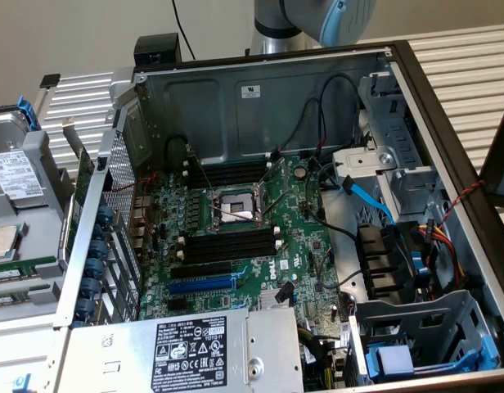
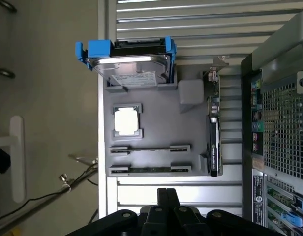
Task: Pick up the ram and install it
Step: 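Pick up the ram and move it above insertion slot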
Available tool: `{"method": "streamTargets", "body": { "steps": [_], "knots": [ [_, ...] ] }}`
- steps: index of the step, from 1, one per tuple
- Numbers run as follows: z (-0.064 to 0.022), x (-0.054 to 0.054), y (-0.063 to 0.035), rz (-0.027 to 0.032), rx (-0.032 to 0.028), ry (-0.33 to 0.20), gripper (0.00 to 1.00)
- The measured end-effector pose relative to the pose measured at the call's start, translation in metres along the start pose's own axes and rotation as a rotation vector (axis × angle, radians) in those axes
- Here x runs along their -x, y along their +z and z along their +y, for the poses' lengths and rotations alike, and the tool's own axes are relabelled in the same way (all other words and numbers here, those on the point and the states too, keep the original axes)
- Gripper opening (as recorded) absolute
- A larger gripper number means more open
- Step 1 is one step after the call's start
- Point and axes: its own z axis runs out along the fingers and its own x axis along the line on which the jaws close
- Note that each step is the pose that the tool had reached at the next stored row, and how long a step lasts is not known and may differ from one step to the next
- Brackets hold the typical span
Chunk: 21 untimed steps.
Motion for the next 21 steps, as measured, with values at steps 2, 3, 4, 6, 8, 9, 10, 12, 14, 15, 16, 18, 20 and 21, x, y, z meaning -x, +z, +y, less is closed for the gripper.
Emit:
{"method": "streamTargets", "body": {
  "steps": [2,3,4,6,8,9,10,12,14,15,16,18,20,21],
  "knots": [
    [0.0,-0.0003,-0.0001,0.0015,-0.0014,-0.028,0.11],
    [0.0,-0.0003,0.0001,0.0021,-0.0022,-0.043,0.11],
    [0.0,-0.0004,0.0002,0.0028,-0.0031,-0.06,0.11],
    [0.0,-0.0004,0.0006,0.0041,-0.0049,-0.096,0.11],
    [0.0,-0.0004,0.0007,0.0059,-0.0072,-0.132,0.11],
    [0.0,-0.0004,0.0007,0.0068,-0.0083,-0.15,0.11],
    [0.0,-0.0004,0.0009,0.0075,-0.0094,-0.168,0.11],
    [0.0,-0.0003,0.0011,0.0092,-0.0118,-0.204,0.11],
    [-0.0001,-0.0003,0.0013,0.0108,-0.0141,-0.24,0.11],
    [0.0,-0.0003,0.0013,0.0116,-0.0153,-0.259,0.11],
    [-0.0001,-0.0003,0.0014,0.0124,-0.0164,-0.277,0.11],
    [-0.0001,-0.0003,0.0016,0.014,-0.0188,-0.314,0.11],
    [-0.0001,-0.0003,0.0019,0.0156,-0.0211,-0.35,0.11],
    [-0.0001,-0.0003,0.002,0.0165,-0.0222,-0.368,0.11]
  ]
}}
